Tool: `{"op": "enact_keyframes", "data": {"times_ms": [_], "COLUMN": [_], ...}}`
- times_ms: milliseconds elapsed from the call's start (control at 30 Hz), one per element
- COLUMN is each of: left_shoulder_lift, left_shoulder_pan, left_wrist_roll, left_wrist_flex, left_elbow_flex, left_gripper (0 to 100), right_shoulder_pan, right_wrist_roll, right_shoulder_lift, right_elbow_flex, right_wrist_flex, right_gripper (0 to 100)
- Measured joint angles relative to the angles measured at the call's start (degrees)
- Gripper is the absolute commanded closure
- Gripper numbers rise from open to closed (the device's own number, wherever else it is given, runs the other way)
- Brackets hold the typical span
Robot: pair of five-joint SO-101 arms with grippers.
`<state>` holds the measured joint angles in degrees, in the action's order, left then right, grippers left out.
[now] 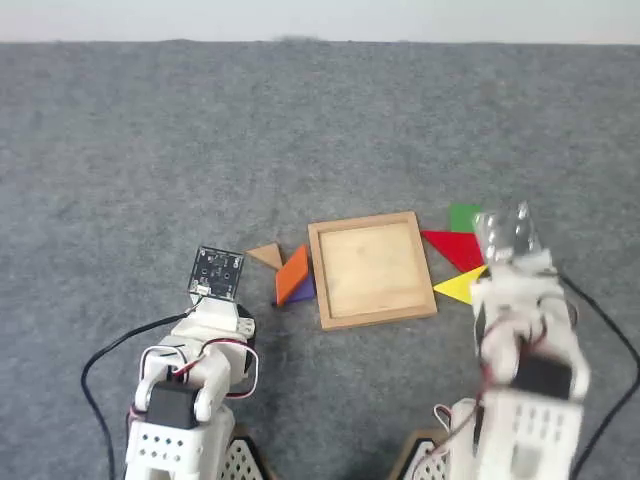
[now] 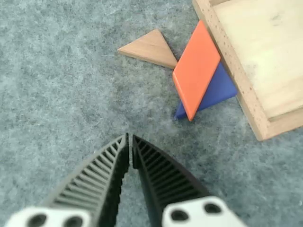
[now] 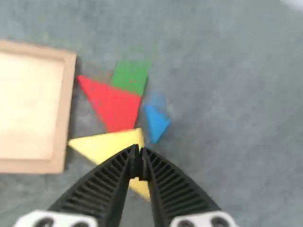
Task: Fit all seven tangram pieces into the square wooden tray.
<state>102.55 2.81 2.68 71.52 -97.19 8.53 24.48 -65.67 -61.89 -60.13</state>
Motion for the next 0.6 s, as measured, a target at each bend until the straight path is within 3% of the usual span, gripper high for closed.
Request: {"op": "enact_keyframes", "data": {"times_ms": [233, 400, 600], "left_shoulder_lift": [0.0, 0.0, 0.0], "left_shoulder_pan": [0.0, 0.0, 0.0], "left_wrist_roll": [0.0, 0.0, 0.0], "left_wrist_flex": [0.0, 0.0, 0.0], "left_elbow_flex": [0.0, 0.0, 0.0], "left_gripper": [99, 99, 99], "right_shoulder_pan": [-8.44, -12.84, -17.05], "right_wrist_roll": [-7.38, -11.69, -10.9], "right_shoulder_lift": [32.97, 51.16, 61.19], "right_elbow_flex": [17.41, 27.6, 35.52], "right_wrist_flex": [-5.45, -6.24, -6.24], "right_gripper": [79.5, 79.4, 74.4]}}
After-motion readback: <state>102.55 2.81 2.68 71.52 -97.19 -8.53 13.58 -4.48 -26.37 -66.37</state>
